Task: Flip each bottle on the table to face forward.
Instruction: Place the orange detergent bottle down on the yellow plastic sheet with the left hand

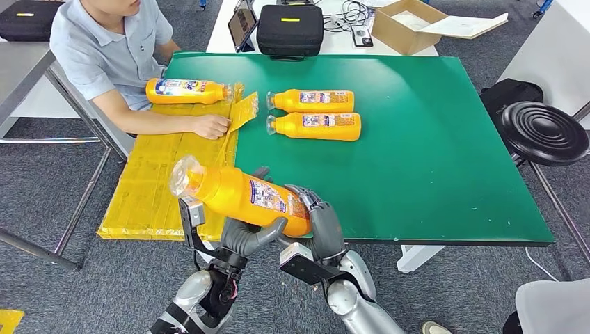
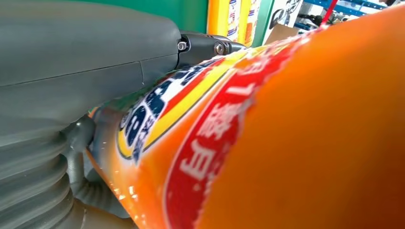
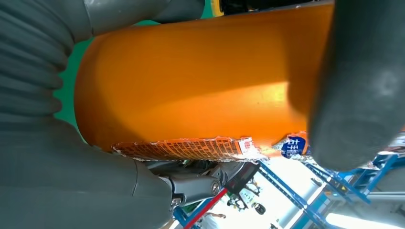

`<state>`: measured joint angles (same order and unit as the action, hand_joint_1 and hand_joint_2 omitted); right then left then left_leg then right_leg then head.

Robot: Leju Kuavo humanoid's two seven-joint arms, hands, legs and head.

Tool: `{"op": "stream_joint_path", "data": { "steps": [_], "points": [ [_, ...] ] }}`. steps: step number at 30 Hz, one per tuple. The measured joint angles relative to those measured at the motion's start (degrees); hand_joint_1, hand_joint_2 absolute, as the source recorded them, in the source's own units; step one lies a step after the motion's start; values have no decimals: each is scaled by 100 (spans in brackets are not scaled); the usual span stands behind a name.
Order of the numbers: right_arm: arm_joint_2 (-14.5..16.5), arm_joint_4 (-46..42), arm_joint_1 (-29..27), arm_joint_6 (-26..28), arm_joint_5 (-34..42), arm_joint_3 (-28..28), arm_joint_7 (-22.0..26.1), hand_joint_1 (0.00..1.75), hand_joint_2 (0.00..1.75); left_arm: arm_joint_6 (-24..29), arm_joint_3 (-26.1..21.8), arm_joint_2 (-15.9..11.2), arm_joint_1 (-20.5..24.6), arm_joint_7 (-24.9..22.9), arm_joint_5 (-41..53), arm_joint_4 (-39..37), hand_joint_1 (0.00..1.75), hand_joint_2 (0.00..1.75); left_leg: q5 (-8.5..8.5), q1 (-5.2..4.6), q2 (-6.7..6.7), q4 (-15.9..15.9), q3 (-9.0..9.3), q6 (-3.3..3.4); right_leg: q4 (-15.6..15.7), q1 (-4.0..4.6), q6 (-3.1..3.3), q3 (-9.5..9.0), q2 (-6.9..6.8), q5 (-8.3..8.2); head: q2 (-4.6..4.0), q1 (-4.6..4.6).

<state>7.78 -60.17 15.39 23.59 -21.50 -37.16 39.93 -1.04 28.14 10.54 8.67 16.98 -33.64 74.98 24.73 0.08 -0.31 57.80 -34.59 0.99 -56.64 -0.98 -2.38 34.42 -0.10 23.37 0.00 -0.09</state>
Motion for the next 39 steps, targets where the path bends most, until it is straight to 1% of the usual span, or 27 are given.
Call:
{"op": "stream_joint_path", "data": {
  "steps": [8, 9, 12, 13, 18, 19, 22, 23, 27, 32, 36, 39],
  "points": [
    [39, 206, 48, -42, 126, -197, 3, 175, 175, 54, -79, 15, -33, 137, -8, 29, 0, 175, 0, 0, 0, 0, 0, 0, 0, 0, 0, 1, 0, 0, 0, 0],
    [45, 225, 55, -42, 129, -210, 3, 175, 175, 55, -90, 16, -34, 141, -8, 29, 3, 175, 0, 0, 0, 0, 1, 0, 0, 0, 0, 1, 0, 0, 0, 0],
    [53, 273, 76, -45, 137, -240, 2, 175, 175, 56, -123, 25, -39, 143, -8, 29, 134, 175, 0, 0, 1, 0, 1, 0, 0, 0, 0, 1, 0, 0, 0, 0],
    [54, 287, 85, -49, 144, -252, 1, 175, 175, 56, -132, 29, -41, 143, -8, 29, 175, 175, 0, 0, 1, 0, 0, 0, 0, 0, 0, 1, 0, 0, 0, 1],
    [55, 350, 132, -90, 239, -340, -5, 173, 175, 51, -162, 51, -49, 140, -164, 29, 175, 175, 0, 0, 1, 0, 0, 0, 0, 0, 0, 2, 0, 0, 0, 0],
    [55, 362, 136, -105, 270, -357, -6, 146, 175, 40, -173, 54, -53, 139, -216, 28, 175, 175, 0, 0, 1, 0, 0, 0, 0, 0, 0, 2, 0, 0, 0, 0],
    [58, 393, 144, -183, 376, -416, -6, 49, 175, -16, -219, 62, -72, 145, -335, 25, 175, 175, 0, 0, 2, 0, 0, 0, 0, 0, 0, 2, 1, 0, 0, 0],
    [58, 406, 143, -229, 407, -446, -6, 44, 175, -45, -237, 66, -75, 154, -372, 26, 175, 175, 0, 0, 2, 0, 0, 0, 0, 0, 0, 3, 1, 0, 0, 0],
    [68, 466, 111, -364, 469, -548, -4, 1, 175, -105, -319, 93, -71, 178, -426, 29, 175, 175, 0, 0, 2, 0, 0, 0, 0, 0, 0, 3, 1, 0, 0, 1],
    [89, 541, 99, -480, 518, -612, 2, 0, 175, -119, -402, 94, -93, 174, -426, 41, 175, 175, 0, 0, 3, 0, 0, 0, 0, 0, 0, 4, 1, 0, 0, 1],
    [108, 569, 85, -510, 561, -639, 3, 0, 0, -140, -460, 90, -134, 141, -519, 85, 175, 175, 0, 0, 3, 0, 0, 0, 0, 0, 0, 4, 1, 0, 0, 1],
    [117, 568, 48, -501, 606, -641, 7, 0, 0, -228, -508, 73, -155, 96, -597, 120, 175, 175, 0, 0, 3, 0, 0, 0, 0, 0, 0, 4, 1, 0, 0, 0]
  ]
}}
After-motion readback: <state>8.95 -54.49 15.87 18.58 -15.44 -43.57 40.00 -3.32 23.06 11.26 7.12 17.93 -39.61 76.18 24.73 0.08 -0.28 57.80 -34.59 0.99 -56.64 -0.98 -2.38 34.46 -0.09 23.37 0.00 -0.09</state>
